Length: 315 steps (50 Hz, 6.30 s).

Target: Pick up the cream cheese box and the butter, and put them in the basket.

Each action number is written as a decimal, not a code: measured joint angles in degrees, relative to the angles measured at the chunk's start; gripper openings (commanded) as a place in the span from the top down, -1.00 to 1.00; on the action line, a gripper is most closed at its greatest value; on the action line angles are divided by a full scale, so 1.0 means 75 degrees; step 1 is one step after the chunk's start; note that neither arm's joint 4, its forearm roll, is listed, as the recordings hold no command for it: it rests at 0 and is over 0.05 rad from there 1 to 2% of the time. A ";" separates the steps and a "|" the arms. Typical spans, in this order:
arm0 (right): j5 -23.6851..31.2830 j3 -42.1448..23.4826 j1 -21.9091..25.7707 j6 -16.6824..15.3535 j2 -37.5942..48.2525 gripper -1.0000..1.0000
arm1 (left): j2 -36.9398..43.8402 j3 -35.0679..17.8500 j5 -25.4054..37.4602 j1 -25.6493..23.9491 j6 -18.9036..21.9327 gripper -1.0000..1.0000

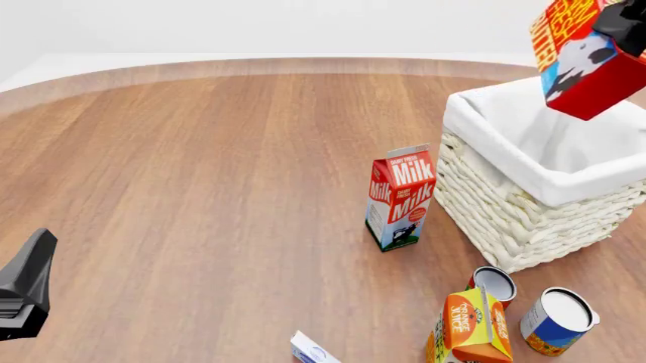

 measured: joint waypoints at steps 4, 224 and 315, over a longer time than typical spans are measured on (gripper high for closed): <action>-0.0106 0.0047 -0.0081 0.0036 0.0072 1.00 | 0.0000 0.0000 0.0000 0.0000 0.0000 -1.00; 0.0585 -0.0861 0.4288 -0.0695 0.0284 -1.00 | 0.0000 0.0000 0.0000 0.0000 0.0000 -1.00; 0.0059 -0.0441 0.7445 -0.0296 0.2757 -1.00 | 0.0000 0.0000 0.0000 0.0000 0.0000 -1.00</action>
